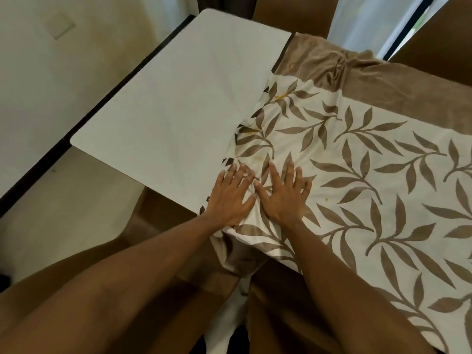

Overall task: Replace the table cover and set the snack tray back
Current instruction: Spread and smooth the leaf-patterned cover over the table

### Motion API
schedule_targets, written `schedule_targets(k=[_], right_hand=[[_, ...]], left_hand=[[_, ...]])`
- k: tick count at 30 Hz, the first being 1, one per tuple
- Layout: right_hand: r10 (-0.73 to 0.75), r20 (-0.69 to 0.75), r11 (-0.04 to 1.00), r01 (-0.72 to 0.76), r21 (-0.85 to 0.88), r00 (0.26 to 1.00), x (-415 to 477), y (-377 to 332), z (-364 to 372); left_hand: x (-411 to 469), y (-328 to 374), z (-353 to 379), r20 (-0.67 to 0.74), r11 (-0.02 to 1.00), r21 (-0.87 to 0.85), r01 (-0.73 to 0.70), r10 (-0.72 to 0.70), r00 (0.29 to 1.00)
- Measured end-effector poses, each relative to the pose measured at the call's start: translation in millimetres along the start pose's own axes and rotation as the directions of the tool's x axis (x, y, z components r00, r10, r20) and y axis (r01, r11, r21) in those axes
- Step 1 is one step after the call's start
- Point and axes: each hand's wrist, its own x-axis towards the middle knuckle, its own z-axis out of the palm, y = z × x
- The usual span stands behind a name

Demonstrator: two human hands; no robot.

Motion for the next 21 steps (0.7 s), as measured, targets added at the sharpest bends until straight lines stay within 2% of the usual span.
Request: schedule_targets(k=[9, 18, 21], right_hand=[[0.015, 0.02, 0.999, -0.016, 0.028, 1.0, 16, -51, 5], [0.023, 0.044, 0.999, -0.025, 0.045, 0.999, 42, -190, 28], [0.01, 0.043, 1.0, -0.011, 0.022, 0.999, 50, -257, 43]], left_hand=[[8, -60, -14, 0.004, 1.0, -0.002, 0.027, -0.027, 1.0], [-2, -207, -45, 0.026, 0.998, 0.004, 0.064, -0.065, 0.998], [-10, -267, -55, 0.02, 0.998, -0.002, 0.058, -0.058, 0.998]])
